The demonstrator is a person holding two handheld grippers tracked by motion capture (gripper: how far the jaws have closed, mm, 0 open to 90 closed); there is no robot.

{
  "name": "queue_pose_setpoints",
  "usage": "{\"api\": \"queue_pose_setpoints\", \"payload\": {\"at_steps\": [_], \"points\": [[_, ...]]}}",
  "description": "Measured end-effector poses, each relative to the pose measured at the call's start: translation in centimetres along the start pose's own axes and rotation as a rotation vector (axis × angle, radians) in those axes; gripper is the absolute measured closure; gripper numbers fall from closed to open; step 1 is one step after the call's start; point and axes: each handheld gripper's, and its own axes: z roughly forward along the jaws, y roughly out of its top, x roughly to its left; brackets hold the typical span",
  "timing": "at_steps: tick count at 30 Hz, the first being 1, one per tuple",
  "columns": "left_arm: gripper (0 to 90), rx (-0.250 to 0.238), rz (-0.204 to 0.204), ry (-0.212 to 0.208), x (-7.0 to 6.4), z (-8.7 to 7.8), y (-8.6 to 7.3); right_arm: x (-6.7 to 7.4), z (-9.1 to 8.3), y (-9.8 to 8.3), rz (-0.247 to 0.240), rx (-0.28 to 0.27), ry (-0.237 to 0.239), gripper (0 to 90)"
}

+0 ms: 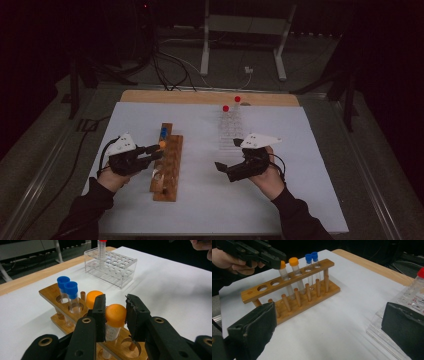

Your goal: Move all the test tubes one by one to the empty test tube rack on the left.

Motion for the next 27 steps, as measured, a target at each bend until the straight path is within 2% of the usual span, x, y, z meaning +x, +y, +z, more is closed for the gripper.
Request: {"api": "queue_pose_setpoints", "payload": {"at_steps": [7, 10, 14, 18, 24, 27], "points": [[69.2, 0.006, -0.016, -0.023, 0.0, 0.0, -0.1, 0.0, -0.1, 0.1, -0.001, -0.003, 0.0, 0.0], [54.7, 0.001, -0.008, -0.039, -0.3, -0.2, -0.1, -0.1, -0.2, 0.1, 0.0, -0.008, -0.003, 0.0], [35.5, -0.017, 0.011, -0.03, -1.0, -0.7, 0.1, -0.4, -0.3, 0.2, 0.001, -0.024, -0.023, 0.0], [17.5, -0.037, -0.005, -0.034, -1.1, -1.4, 0.2, -0.9, -0.4, 0.5, -0.006, -0.031, -0.045, 0.0], [2.6, -0.058, -0.027, -0.052, -1.0, -2.3, -0.1, -2.3, 0.0, 1.5, -0.008, -0.042, -0.063, 0.0], [2.5, -0.073, -0.033, -0.036, -1.0, -2.5, -0.3, -3.3, 0.5, 1.9, 0.005, -0.046, -0.063, 0.0]]}}
